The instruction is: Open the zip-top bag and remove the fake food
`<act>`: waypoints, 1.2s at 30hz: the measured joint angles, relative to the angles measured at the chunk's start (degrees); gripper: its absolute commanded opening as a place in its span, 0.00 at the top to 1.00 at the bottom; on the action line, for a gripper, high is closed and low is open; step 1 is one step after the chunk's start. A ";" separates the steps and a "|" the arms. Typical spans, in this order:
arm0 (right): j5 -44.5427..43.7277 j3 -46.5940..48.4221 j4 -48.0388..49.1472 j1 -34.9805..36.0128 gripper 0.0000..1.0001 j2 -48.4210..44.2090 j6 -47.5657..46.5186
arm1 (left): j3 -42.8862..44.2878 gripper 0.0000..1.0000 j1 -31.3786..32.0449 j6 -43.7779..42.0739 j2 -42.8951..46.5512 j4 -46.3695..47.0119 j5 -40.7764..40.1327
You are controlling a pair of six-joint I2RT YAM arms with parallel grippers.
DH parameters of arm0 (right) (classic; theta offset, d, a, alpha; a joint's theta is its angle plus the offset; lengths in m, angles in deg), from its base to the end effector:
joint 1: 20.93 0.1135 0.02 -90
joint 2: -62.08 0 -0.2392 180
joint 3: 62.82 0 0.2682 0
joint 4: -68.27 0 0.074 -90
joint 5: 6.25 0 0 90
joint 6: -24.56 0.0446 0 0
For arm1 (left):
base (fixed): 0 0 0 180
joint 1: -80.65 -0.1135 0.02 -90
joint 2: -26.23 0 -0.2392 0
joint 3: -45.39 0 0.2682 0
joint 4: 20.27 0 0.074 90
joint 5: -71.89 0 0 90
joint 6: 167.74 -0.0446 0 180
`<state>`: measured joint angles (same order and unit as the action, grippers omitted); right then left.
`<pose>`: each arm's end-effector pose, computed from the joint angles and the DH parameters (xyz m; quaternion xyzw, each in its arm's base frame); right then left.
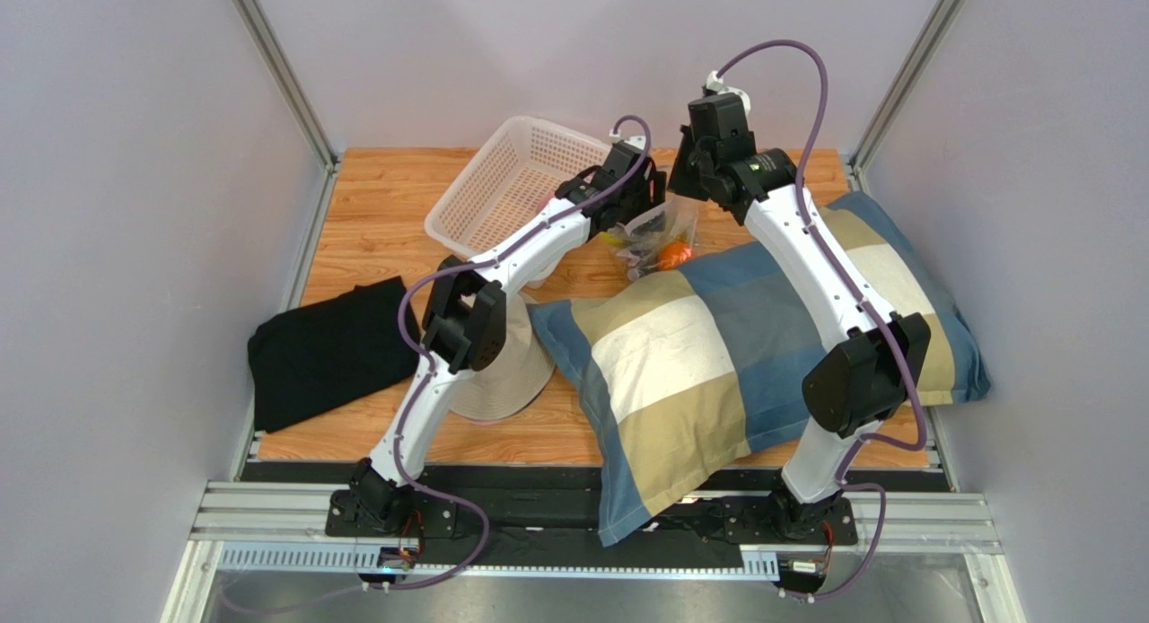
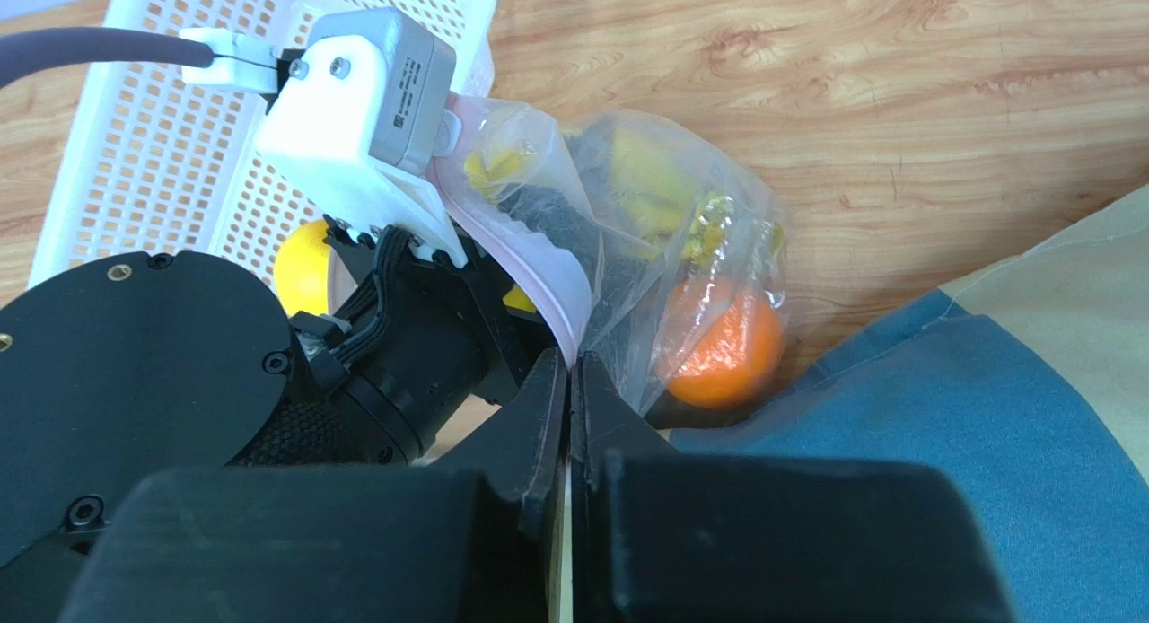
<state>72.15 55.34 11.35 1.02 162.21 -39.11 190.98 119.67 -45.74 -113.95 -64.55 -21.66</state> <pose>0.3824 0.1445 0.3581 0.0779 0.8952 0.0923 0.4289 0.4391 -0.3523 0.2176 0.0419 0.9008 -0.2278 0.3673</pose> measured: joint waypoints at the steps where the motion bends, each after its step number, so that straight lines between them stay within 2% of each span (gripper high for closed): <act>1: 0.00 -0.35 -0.02 0.00 1.00 -0.09 0.00 | -0.28 0.24 0.00 -0.13 0.00 0.07 -0.28; 10: 0.02 -1.07 -0.09 0.02 1.00 -0.11 -0.04 | -0.57 0.26 0.07 0.02 -1.33 0.83 0.26; 14: 0.13 -1.51 -0.09 0.04 1.00 -0.11 -0.04 | 0.61 0.30 0.07 0.11 -3.89 1.51 1.60; 16: 0.13 -1.92 -0.11 0.04 1.00 -0.11 -0.04 | 0.87 0.40 0.00 0.11 -4.90 2.60 2.47; 17: 0.17 -2.14 -0.07 0.04 1.00 -0.11 -0.15 | 0.92 0.50 -0.07 0.24 -5.18 3.15 2.78; 19: 0.17 -2.45 -0.09 0.04 1.00 -0.11 -0.28 | 0.92 0.60 -0.24 0.59 -5.49 3.41 3.50; 20: 0.15 -2.47 -0.09 0.04 1.00 -0.11 -0.46 | 0.92 0.70 -0.39 0.63 -5.57 3.39 3.72; 21: 0.13 -2.56 -0.02 0.04 1.00 -0.13 -0.61 | 0.90 0.74 -0.52 0.48 -5.60 3.32 3.96; 23: 0.09 -2.89 0.09 0.04 1.00 -0.17 -0.76 | 0.90 0.89 -0.81 0.31 -5.60 3.32 4.76; 25: -0.02 -3.23 0.00 0.02 1.00 -0.17 -1.01 | 0.90 1.00 -0.98 -0.17 -5.60 3.48 5.22; 32: -0.61 -3.63 0.17 -0.85 1.00 -0.17 -1.99 | 0.90 1.00 -1.40 -1.14 -4.63 3.04 7.15; 36: -1.84 -4.02 0.33 -2.16 1.00 -0.17 -3.30 | -0.70 1.00 -1.73 -1.49 -0.24 2.58 9.22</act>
<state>70.32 51.32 11.68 -1.14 162.04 -42.41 190.28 117.95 -47.22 -114.19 -61.97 -12.43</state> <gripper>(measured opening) 0.010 0.028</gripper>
